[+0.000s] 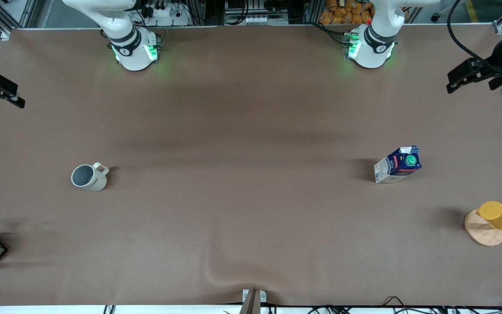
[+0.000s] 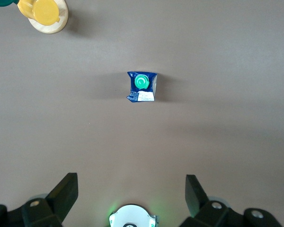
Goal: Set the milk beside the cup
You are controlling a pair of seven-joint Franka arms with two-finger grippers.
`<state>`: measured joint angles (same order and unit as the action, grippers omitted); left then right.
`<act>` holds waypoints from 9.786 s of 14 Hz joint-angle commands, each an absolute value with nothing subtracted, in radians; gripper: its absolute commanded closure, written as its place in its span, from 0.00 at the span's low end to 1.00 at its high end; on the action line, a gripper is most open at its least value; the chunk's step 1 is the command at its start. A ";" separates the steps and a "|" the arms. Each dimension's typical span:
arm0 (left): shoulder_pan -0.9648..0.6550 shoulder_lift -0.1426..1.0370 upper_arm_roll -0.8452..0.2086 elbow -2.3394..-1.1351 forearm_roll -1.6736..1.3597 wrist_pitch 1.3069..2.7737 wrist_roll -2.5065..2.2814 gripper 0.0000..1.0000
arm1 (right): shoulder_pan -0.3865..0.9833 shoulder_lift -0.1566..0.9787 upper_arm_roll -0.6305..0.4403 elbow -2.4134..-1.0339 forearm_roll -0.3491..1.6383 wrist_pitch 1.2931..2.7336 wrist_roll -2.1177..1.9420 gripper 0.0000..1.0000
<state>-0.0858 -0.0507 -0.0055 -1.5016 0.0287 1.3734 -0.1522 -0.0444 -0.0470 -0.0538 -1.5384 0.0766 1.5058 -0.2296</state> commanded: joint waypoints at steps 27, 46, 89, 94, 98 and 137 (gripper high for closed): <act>-0.034 0.212 -0.011 -1.931 0.049 2.052 -0.138 0.00 | -0.147 0.386 -0.054 -1.559 0.058 1.732 -0.242 0.16; -0.040 0.252 -0.011 -1.941 0.052 2.042 -0.121 0.27 | -0.140 0.443 -0.052 -1.878 0.057 2.215 -0.494 1.00; -0.093 0.184 -0.382 -1.672 0.037 1.632 -0.488 0.61 | 0.786 0.704 -0.054 -1.402 0.060 2.174 1.355 0.00; -0.185 0.239 -0.382 -1.655 0.038 1.632 -0.617 0.61 | 0.668 0.619 -0.044 -1.397 0.197 2.005 1.124 0.00; -0.254 0.331 -0.382 -1.554 0.037 1.632 -0.618 0.60 | 0.499 0.535 -0.052 -1.397 0.272 1.752 0.777 0.00; -0.459 0.387 -0.307 -1.325 0.037 1.671 -0.928 0.00 | -0.015 0.057 -0.087 -1.506 0.092 1.565 -0.191 0.00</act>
<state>-0.5128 0.5204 -0.3115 -1.2901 0.0286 1.7325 -0.9122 -0.0277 0.0830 -0.0981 -1.4877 0.0976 1.5644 -0.2255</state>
